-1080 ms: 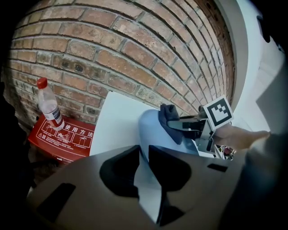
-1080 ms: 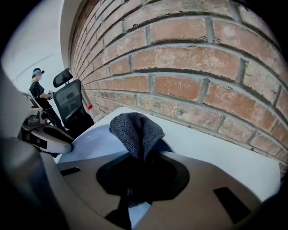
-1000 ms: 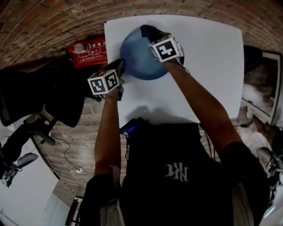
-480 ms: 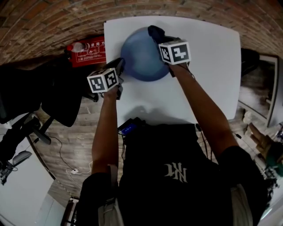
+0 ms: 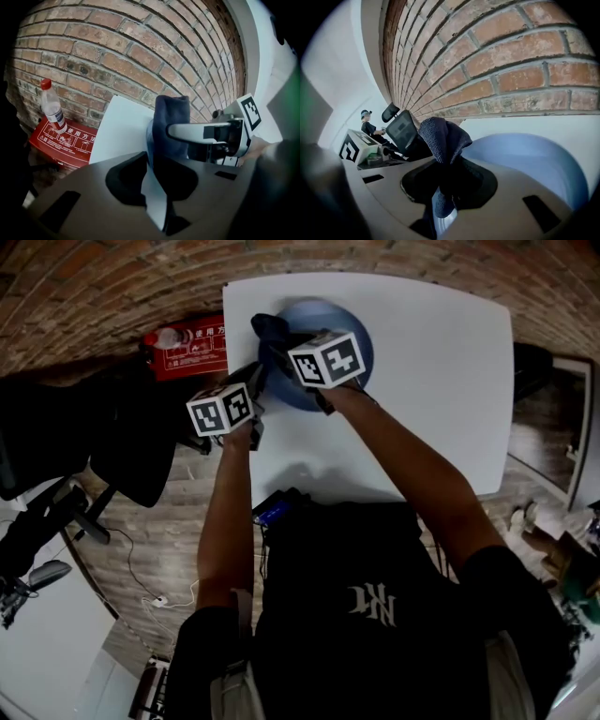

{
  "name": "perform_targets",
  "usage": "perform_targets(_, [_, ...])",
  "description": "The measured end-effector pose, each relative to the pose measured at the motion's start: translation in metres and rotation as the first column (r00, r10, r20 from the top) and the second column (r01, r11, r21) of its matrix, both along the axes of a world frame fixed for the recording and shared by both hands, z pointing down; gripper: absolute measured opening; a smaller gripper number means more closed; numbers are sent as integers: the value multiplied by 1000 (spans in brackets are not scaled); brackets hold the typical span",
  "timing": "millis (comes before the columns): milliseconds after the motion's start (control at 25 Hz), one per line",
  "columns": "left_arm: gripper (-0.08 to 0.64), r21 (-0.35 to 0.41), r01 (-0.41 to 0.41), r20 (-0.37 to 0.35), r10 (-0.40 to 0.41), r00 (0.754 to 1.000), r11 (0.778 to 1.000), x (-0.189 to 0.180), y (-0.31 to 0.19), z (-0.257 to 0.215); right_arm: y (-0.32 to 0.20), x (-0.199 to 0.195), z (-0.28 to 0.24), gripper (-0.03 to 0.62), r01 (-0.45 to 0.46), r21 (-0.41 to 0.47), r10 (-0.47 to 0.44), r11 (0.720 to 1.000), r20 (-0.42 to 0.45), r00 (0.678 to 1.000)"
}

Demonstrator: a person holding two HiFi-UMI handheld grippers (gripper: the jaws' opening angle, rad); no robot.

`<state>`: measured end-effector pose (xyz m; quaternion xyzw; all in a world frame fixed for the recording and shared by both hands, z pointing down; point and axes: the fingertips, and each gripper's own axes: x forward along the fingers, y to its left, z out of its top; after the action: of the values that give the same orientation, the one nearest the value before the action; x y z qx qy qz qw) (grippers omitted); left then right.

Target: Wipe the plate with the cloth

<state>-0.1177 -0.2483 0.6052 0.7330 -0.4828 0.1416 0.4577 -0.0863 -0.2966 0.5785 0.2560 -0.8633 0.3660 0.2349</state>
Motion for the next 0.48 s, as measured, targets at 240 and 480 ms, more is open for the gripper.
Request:
perform_targets(240, [46,6,7,35,-7,999,1000,-5,0,-1,2,-6,28,91,1,-33,-2,999,-44,999])
perform_targets(480, [41,5,13,10,-13,1000,1000,-4,1,-1,-2,2,34,91,72,56,-63,996,-144,988])
